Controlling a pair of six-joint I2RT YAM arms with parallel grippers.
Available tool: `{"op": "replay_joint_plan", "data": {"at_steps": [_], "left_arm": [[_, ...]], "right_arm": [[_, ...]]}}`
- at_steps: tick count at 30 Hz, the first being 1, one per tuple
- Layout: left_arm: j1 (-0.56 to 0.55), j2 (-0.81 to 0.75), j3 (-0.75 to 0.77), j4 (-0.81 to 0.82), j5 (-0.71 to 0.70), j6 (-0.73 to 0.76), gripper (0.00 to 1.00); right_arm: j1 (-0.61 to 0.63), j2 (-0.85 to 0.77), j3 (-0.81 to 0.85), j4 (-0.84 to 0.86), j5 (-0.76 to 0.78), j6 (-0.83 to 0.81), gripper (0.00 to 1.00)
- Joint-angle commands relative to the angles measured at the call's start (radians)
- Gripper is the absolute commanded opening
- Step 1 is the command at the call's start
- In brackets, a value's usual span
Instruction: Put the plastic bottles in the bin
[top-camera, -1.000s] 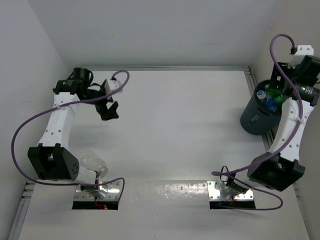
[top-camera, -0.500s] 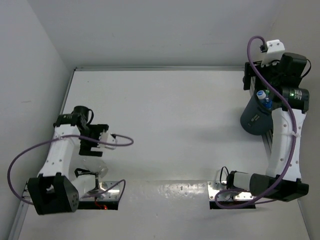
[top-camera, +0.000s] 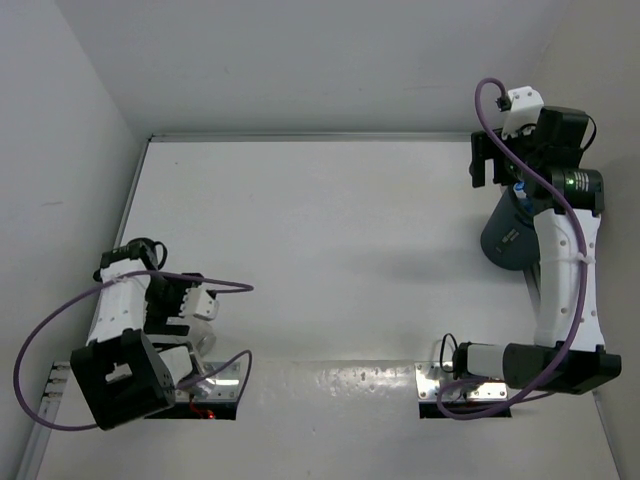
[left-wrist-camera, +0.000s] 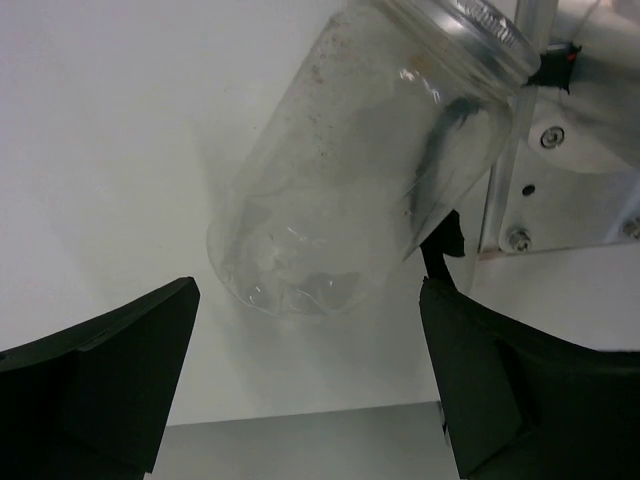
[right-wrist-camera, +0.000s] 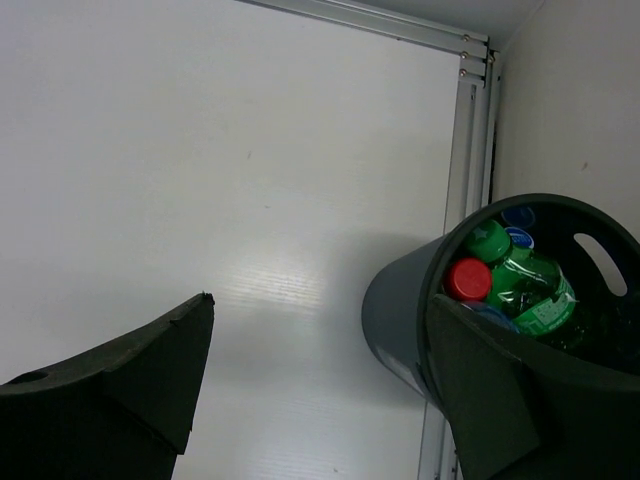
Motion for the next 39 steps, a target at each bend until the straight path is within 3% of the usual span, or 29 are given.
{"op": "replay_joint_plan", "data": {"at_steps": [1, 6, 13, 19, 22, 23, 26, 27, 31, 33, 34, 35, 36, 37, 39], "left_arm": [[0.023, -0.054, -0.045, -0.028, 0.134, 0.456, 0.99], [0.014, -0.100, -0.151, -0.019, 0.210, 0.521, 0.99], [-0.109, -0.123, -0.274, 0.261, 0.355, 0.282, 0.99], [-0.214, -0.060, -0.261, 0.367, 0.389, 0.153, 0.99], [-0.280, 0.029, -0.219, 0.386, 0.375, 0.090, 0.93], [-0.296, 0.052, -0.198, 0.398, 0.375, 0.046, 0.83], [-0.340, 0.124, -0.164, 0.435, 0.375, -0.046, 0.69], [-0.349, 0.138, -0.133, 0.444, 0.375, -0.060, 0.62], [-0.359, 0.198, 0.041, 0.464, 0.461, -0.207, 0.53], [-0.373, 0.259, 0.164, 0.473, 0.530, -0.415, 0.51], [-0.383, 0.287, 0.310, 0.473, 0.611, -0.506, 0.48], [-0.392, 0.346, 0.462, 0.473, 0.701, -0.698, 0.44], [-0.392, 0.376, 0.464, 0.473, 0.702, -0.793, 0.44], [-0.392, 0.402, 0.594, 0.473, 0.801, -0.880, 0.41], [-0.405, 0.442, 0.696, 0.473, 0.900, -1.090, 0.40]], "right_arm": [[0.004, 0.010, -0.008, 0.009, 0.018, -0.012, 0.86], [0.005, 0.031, 0.011, 0.004, 0.015, -0.003, 0.86], [0.004, 0.033, -0.002, -0.005, 0.013, -0.003, 0.86], [0.004, 0.022, -0.015, -0.010, 0.018, -0.012, 0.86], [0.004, 0.018, -0.020, -0.011, 0.018, -0.014, 0.86], [0.005, 0.016, -0.023, -0.011, 0.018, -0.014, 0.86], [0.004, 0.010, -0.023, -0.014, 0.017, -0.024, 0.86], [0.004, 0.007, -0.023, -0.016, 0.014, -0.027, 0.86], [0.019, 0.022, 0.064, -0.086, -0.127, -0.026, 0.86], [0.039, 0.047, 0.104, -0.118, -0.233, -0.001, 0.86], [0.045, 0.056, 0.162, -0.126, -0.294, 0.012, 0.86], [0.069, 0.065, 0.184, -0.131, -0.363, 0.061, 0.86], [0.076, 0.073, 0.193, -0.123, -0.396, 0.081, 0.86], [0.097, 0.076, 0.217, -0.114, -0.454, 0.119, 0.84], [0.125, 0.082, 0.257, -0.067, -0.519, 0.184, 0.84]]}}
